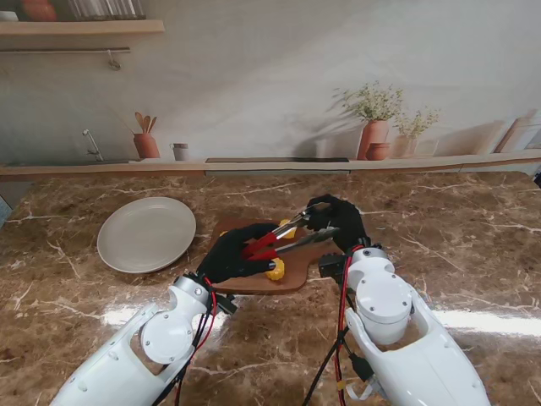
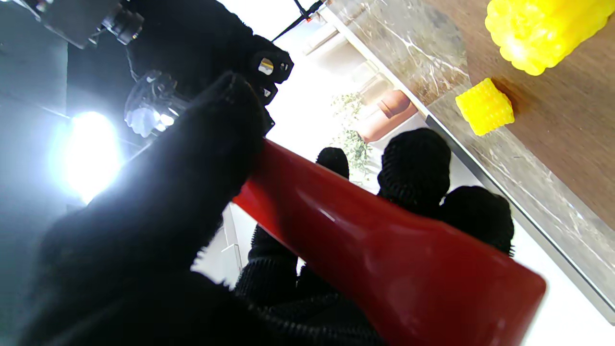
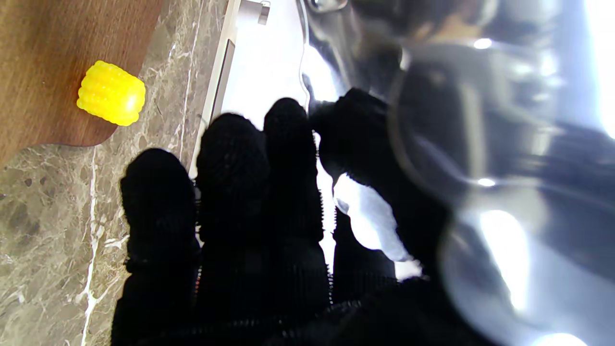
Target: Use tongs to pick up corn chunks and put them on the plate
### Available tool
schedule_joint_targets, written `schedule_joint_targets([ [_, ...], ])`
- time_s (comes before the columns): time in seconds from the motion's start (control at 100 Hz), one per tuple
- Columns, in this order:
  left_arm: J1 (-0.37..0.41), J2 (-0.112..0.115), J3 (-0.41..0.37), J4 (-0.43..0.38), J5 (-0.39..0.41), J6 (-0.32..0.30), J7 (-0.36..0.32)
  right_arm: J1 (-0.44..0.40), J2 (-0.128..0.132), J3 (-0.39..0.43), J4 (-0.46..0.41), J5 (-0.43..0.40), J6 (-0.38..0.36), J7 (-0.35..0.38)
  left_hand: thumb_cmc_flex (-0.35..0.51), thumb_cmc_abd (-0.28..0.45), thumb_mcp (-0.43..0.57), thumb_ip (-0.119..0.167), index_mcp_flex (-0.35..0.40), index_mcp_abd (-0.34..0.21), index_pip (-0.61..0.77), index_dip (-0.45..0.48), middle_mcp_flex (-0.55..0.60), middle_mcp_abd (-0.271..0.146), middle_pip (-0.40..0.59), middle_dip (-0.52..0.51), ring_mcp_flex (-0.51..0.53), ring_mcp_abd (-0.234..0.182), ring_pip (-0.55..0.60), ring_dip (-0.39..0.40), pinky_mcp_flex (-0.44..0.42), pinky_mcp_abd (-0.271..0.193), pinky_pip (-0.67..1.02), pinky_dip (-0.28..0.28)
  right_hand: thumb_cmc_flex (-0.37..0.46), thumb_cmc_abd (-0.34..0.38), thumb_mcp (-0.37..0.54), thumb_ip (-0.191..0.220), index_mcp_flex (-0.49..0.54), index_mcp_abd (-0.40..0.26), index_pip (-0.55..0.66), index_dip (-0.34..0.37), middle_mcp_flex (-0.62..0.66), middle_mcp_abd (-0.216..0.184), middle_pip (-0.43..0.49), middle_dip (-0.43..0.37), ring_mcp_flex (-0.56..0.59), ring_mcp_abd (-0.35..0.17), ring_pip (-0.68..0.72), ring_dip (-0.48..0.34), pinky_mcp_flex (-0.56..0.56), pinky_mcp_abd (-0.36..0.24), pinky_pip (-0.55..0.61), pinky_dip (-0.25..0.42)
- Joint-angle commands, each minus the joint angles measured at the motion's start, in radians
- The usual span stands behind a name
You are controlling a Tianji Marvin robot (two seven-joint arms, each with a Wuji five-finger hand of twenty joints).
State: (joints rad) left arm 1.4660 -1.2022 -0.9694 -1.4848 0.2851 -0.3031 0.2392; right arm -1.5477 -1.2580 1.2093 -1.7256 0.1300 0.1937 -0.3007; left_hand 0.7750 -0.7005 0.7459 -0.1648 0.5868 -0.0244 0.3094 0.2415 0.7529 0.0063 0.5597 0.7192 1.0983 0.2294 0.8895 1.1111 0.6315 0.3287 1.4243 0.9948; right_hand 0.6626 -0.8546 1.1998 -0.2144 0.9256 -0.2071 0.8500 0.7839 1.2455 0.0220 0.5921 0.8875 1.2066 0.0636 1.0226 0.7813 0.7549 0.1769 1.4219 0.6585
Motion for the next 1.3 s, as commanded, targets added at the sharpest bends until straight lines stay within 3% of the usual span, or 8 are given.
schedule_joint_targets([
  [0.0, 0.004, -0.009, -0.001, 0.007, -0.025, -0.001, -0.002, -0.009, -0.005, 0.0, -0.004, 0.004, 0.009, 0.017, 0.048, 0.099, 0.029, 0.01, 0.053, -0.069, 0.051, 0.01, 0.006, -0.017, -0.018, 0.02, -0.006, -0.016, 0.001, 0.0, -0.011, -0.001, 0.001, 0.032, 0.035, 0.016, 0.106, 0.076, 0.06, -0.038, 0.098, 0.005, 0.066, -0.062, 0.066, -0.002, 0.05, -0.018, 0.021, 0.01, 0.018, 0.006, 0.047, 0.007],
  [0.18, 0.008, -0.011, -0.007, 0.003, -0.077, -0.011, -0.019, -0.013, 0.002, 0.004, 0.002, -0.003, 0.007, 0.043, 0.019, 0.082, 0.037, 0.015, 0.118, -0.061, 0.091, 0.026, 0.033, -0.014, -0.018, 0.012, -0.008, -0.014, -0.002, -0.001, -0.014, -0.001, -0.003, 0.033, 0.044, 0.071, 0.033, 0.055, 0.026, -0.05, 0.076, -0.014, 0.02, -0.07, 0.034, -0.011, -0.012, -0.019, -0.041, -0.011, -0.036, -0.011, 0.001, -0.016],
  [0.3, 0.011, -0.003, -0.02, -0.009, -0.091, -0.002, -0.052, -0.021, 0.013, 0.016, 0.003, -0.006, 0.0, 0.08, 0.033, 0.09, 0.034, 0.003, 0.14, -0.053, 0.09, 0.025, 0.056, -0.011, -0.033, 0.02, -0.004, -0.013, -0.002, -0.006, -0.011, 0.003, -0.005, 0.032, -0.098, 0.086, -0.09, 0.044, -0.142, 0.029, -0.002, -0.217, -0.108, -0.06, -0.112, -0.064, -0.131, -0.02, -0.224, -0.082, -0.107, -0.033, -0.062, -0.035],
  [0.33, 0.011, 0.0, -0.025, -0.012, -0.089, 0.001, -0.061, -0.023, 0.017, 0.021, 0.003, -0.01, -0.002, 0.094, 0.034, 0.089, 0.034, 0.003, 0.139, -0.05, 0.087, 0.024, 0.057, -0.011, -0.035, 0.021, -0.006, -0.013, -0.002, -0.006, -0.012, 0.003, -0.006, 0.032, -0.127, 0.104, -0.123, 0.053, -0.164, 0.062, -0.094, -0.243, -0.158, -0.064, -0.155, -0.103, -0.164, -0.027, -0.273, -0.099, -0.132, -0.047, -0.083, -0.029],
  [0.38, 0.011, 0.005, -0.032, -0.016, -0.087, 0.006, -0.076, -0.027, 0.026, 0.03, 0.003, -0.021, -0.004, 0.122, 0.038, 0.089, 0.035, 0.004, 0.138, -0.041, 0.083, 0.021, 0.059, -0.012, -0.036, 0.026, -0.007, -0.014, -0.002, -0.006, -0.015, 0.0, -0.008, 0.031, -0.19, 0.156, -0.16, 0.134, -0.156, 0.115, -0.372, -0.141, -0.244, -0.066, -0.199, -0.256, -0.217, -0.03, -0.347, -0.119, -0.179, -0.058, -0.129, -0.012],
  [0.53, 0.007, 0.016, -0.059, -0.024, -0.081, 0.031, -0.113, -0.035, 0.045, 0.06, 0.006, -0.049, -0.009, 0.183, 0.084, 0.089, 0.009, 0.005, 0.15, -0.03, 0.066, 0.013, 0.083, -0.011, -0.069, 0.063, -0.005, -0.016, 0.001, -0.008, -0.012, -0.001, -0.006, 0.033, -0.233, 0.191, -0.316, 0.149, -0.316, 0.186, -0.559, -0.186, -0.436, -0.057, -0.318, -0.374, -0.354, -0.03, -0.529, -0.185, -0.289, -0.079, -0.252, 0.001],
  [0.74, -0.007, 0.036, -0.1, -0.018, -0.058, 0.085, -0.18, -0.041, 0.055, 0.101, 0.017, -0.069, 0.001, 0.217, 0.142, 0.109, -0.039, 0.019, 0.155, -0.022, 0.06, 0.009, 0.114, -0.003, -0.125, 0.104, -0.011, 0.015, -0.006, -0.006, -0.012, 0.0, -0.008, 0.032, -0.268, 0.259, -0.48, 0.175, -0.409, 0.223, -0.606, -0.228, -0.548, -0.044, -0.372, -0.438, -0.461, -0.018, -0.675, -0.255, -0.38, -0.085, -0.407, 0.007],
  [1.29, -0.043, 0.091, -0.131, 0.032, 0.149, 0.2, -0.314, -0.056, 0.07, 0.128, 0.082, -0.164, -0.003, 0.242, 0.155, 0.119, -0.048, 0.032, 0.146, 0.016, -0.014, -0.029, 0.119, 0.01, -0.152, 0.149, -0.017, 0.024, 0.005, 0.008, -0.015, -0.003, -0.014, 0.038, -0.281, 0.275, -0.458, 0.183, -0.4, 0.221, -0.594, -0.233, -0.54, -0.04, -0.361, -0.447, -0.479, -0.026, -0.702, -0.267, -0.424, -0.075, -0.543, 0.0],
])
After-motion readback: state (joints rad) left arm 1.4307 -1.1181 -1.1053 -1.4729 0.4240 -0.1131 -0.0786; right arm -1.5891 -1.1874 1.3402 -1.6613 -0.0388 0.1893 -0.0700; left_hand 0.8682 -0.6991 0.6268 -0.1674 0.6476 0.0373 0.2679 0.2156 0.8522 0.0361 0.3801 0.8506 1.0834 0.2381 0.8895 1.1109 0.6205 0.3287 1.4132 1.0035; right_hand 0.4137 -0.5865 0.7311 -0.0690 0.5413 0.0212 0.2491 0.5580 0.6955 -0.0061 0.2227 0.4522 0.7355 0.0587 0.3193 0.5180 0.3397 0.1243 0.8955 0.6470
